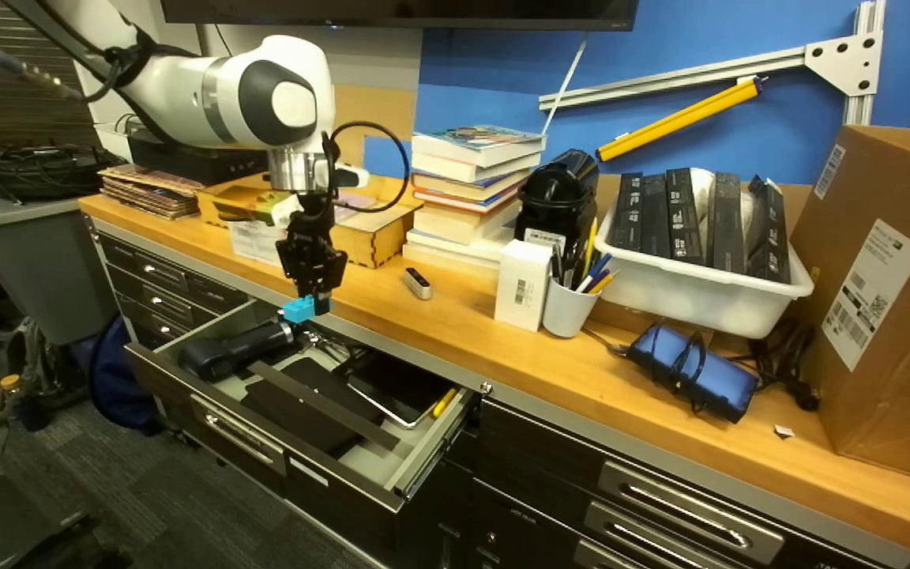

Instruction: Put the blue object into the drawer and close the drawer.

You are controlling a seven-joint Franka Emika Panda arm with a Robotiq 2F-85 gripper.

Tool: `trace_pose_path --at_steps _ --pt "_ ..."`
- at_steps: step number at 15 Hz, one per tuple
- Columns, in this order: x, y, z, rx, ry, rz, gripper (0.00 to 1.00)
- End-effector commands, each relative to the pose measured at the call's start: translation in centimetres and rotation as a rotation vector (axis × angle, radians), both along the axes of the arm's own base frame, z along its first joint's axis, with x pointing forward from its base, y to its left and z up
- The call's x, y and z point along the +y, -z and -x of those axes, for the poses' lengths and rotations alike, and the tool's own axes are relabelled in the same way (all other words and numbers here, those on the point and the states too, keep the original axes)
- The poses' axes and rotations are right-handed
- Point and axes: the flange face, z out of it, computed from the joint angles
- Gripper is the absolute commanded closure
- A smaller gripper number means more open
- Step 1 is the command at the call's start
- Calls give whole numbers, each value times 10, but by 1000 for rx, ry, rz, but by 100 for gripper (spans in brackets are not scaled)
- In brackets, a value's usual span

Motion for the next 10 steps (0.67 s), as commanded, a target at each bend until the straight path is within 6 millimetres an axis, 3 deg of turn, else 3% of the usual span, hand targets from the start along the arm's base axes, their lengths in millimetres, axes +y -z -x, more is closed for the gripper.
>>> trace_pose_path --at_steps 1,9,10 --pt "5 29 29 -8 23 38 89" --pt "23 113 24 39 83 131 87" --pt "24 118 25 59 89 128 39"
